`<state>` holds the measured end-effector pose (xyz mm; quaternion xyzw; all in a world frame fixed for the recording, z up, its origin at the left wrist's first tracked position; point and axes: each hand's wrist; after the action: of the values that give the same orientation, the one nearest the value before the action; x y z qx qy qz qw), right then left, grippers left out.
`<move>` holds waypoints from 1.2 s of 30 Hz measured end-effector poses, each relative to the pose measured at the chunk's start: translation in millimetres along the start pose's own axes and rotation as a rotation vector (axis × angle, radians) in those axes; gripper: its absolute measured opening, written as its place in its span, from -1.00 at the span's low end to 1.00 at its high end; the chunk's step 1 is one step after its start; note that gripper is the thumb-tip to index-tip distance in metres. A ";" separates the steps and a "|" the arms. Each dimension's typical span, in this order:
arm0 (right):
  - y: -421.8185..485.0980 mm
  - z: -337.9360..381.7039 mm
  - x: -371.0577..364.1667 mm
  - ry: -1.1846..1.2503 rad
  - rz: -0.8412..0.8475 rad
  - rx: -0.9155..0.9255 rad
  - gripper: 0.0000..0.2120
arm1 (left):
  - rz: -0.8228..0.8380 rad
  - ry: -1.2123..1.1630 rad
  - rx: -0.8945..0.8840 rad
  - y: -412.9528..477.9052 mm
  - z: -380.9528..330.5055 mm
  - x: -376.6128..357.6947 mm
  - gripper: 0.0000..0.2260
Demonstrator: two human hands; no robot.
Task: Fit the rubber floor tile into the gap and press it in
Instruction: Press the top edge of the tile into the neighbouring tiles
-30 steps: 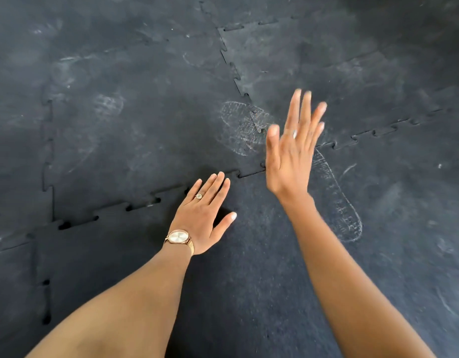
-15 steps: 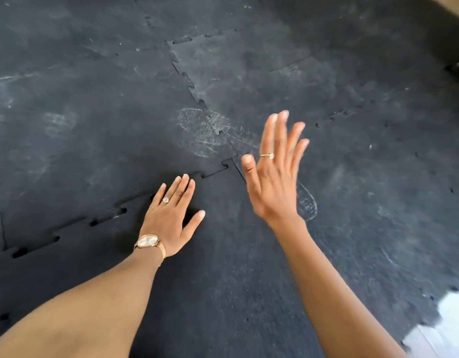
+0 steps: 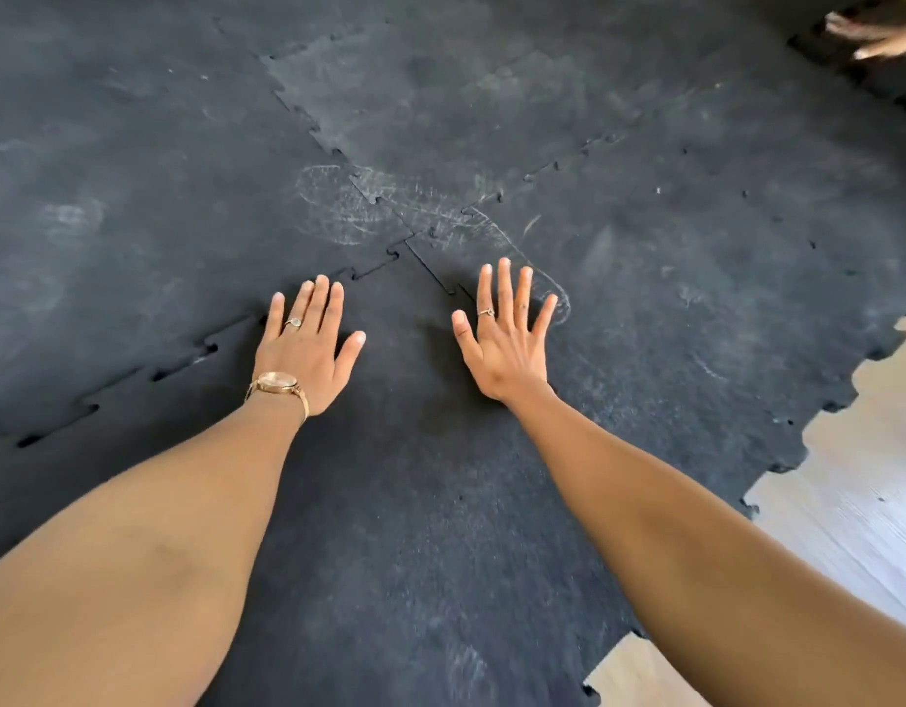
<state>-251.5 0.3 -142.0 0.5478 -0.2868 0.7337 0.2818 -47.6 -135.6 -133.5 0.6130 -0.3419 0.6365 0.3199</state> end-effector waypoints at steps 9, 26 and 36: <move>-36.2 -4.6 92.2 0.484 -0.293 0.196 -0.37 | -0.069 -0.140 0.285 -44.3 -113.8 -10.7 -0.41; -24.4 -30.6 10.9 -0.068 -0.016 -0.017 -0.32 | -0.116 -0.165 0.299 -40.9 -114.4 -6.3 -0.43; -60.2 -37.3 119.8 0.424 -0.742 -0.084 -0.35 | -0.104 -0.177 0.299 -41.6 -112.5 -10.0 -0.43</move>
<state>-260.5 80.1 -28.3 0.4389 -0.0354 0.6666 0.6015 -76.0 -19.0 -143.3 0.7241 -0.2380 0.6065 0.2264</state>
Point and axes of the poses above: each hand's wrist, its own y-axis towards the middle knuckle, its own x-axis out of the back of the hand, z = x × y, and after that the axes turned 14 degrees about -x, right-handed
